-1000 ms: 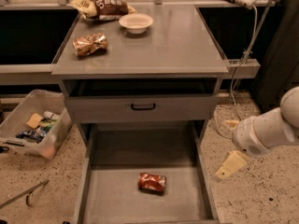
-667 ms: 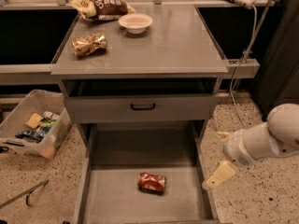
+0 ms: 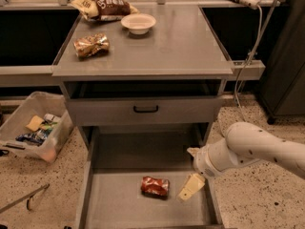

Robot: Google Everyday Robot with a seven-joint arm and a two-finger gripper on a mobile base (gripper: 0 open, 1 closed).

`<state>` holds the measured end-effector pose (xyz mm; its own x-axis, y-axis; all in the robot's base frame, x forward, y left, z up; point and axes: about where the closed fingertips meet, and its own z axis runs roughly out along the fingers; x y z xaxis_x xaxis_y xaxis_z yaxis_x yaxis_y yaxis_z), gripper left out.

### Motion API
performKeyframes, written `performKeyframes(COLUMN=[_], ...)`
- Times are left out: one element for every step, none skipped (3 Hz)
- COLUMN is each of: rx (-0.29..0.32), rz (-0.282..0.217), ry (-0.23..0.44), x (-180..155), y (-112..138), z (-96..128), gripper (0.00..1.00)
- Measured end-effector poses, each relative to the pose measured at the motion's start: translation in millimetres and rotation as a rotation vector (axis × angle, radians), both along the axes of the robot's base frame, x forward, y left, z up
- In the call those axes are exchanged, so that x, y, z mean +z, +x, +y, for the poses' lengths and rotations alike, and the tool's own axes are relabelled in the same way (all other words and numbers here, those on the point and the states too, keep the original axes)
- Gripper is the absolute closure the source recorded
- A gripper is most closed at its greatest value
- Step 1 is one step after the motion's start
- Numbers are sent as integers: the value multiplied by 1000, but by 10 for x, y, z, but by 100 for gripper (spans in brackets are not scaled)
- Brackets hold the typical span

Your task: Pick coke can from middle drawer and place on counter

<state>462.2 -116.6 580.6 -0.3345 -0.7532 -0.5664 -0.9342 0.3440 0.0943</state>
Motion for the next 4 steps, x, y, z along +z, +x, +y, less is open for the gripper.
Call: performKeyframes(rx=[0,-53,-91,-149], rz=[0,-15,-27,-37], ry=[0,51,111,165], x=[0,-196,-603,-1354], y=[0,-16,81,438], z=[0,24,250,780], gripper=[0,0,0,0])
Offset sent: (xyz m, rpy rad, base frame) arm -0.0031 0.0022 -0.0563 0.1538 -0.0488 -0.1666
